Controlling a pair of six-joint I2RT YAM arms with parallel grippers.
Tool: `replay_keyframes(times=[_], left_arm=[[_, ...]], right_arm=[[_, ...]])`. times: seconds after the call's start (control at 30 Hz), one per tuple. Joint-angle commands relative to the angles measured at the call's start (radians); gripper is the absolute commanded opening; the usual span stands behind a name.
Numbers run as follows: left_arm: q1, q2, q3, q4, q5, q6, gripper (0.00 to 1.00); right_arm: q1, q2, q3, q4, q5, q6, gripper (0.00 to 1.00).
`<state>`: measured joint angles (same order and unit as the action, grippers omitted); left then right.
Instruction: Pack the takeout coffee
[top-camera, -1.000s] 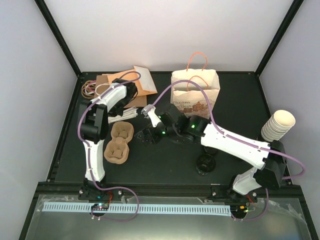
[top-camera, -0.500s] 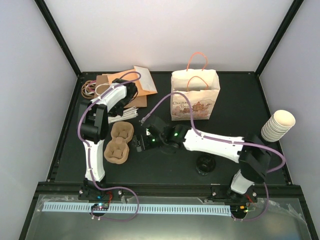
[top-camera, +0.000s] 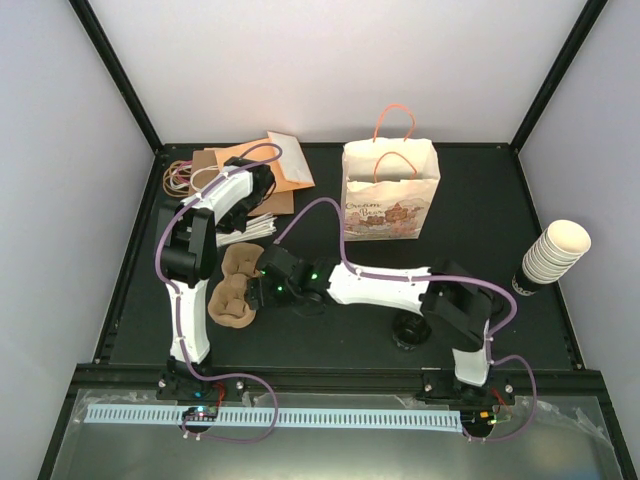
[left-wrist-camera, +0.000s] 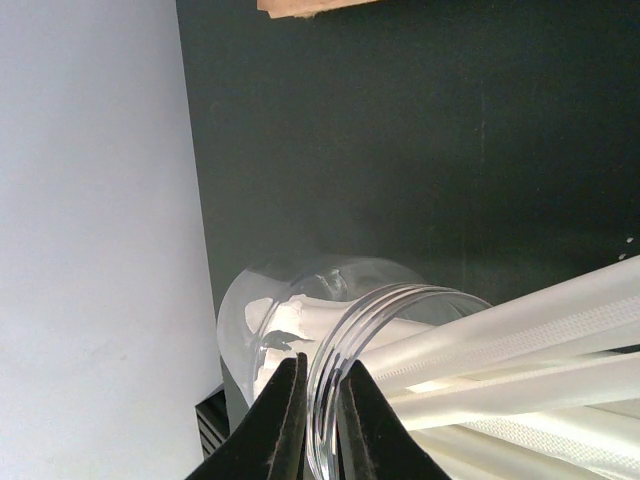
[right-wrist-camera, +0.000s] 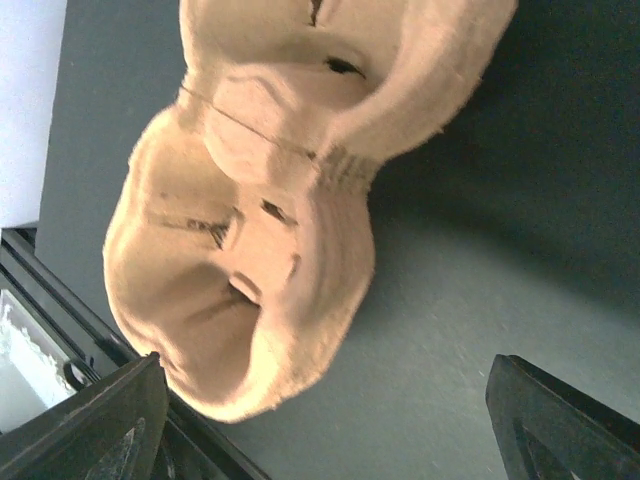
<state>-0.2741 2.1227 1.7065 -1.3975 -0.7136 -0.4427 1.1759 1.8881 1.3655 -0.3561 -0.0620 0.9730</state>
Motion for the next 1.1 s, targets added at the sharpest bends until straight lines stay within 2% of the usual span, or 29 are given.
replay_keyframes(times=[0.0, 0.23, 0.33, 0.43, 0.6, 0.7, 0.9, 1.07], left_arm=[[0.003, 0.010, -0.005, 0.137, 0.145, -0.013, 0.01], [0.004, 0.014, -0.002, 0.141, 0.149, -0.008, 0.01], [0.004, 0.014, -0.002, 0.140, 0.147, -0.007, 0.02], [0.005, 0.012, -0.002, 0.138, 0.144, -0.006, 0.02], [0.006, 0.011, -0.002, 0.138, 0.146, -0.009, 0.02], [0.006, 0.011, -0.005, 0.139, 0.144, -0.012, 0.02], [0.006, 0.013, -0.010, 0.143, 0.144, -0.014, 0.02], [0.006, 0.012, -0.011, 0.144, 0.141, -0.011, 0.02]], right_arm=[[0.004, 0.077, 0.103, -0.035, 0.026, 0.034, 0.89], [0.003, 0.210, 0.235, -0.148, 0.047, 0.050, 0.89], [0.003, 0.233, 0.262, -0.239, 0.099, 0.067, 0.80], [0.002, 0.221, 0.219, -0.265, 0.139, 0.090, 0.77], [0.002, 0.210, 0.135, -0.239, 0.095, 0.106, 0.64], [0.001, 0.176, 0.108, -0.203, 0.102, 0.083, 0.62], [0.001, 0.118, 0.061, 0.017, -0.009, -0.021, 0.57], [-0.013, 0.137, 0.076, 0.064, -0.047, -0.023, 0.57]])
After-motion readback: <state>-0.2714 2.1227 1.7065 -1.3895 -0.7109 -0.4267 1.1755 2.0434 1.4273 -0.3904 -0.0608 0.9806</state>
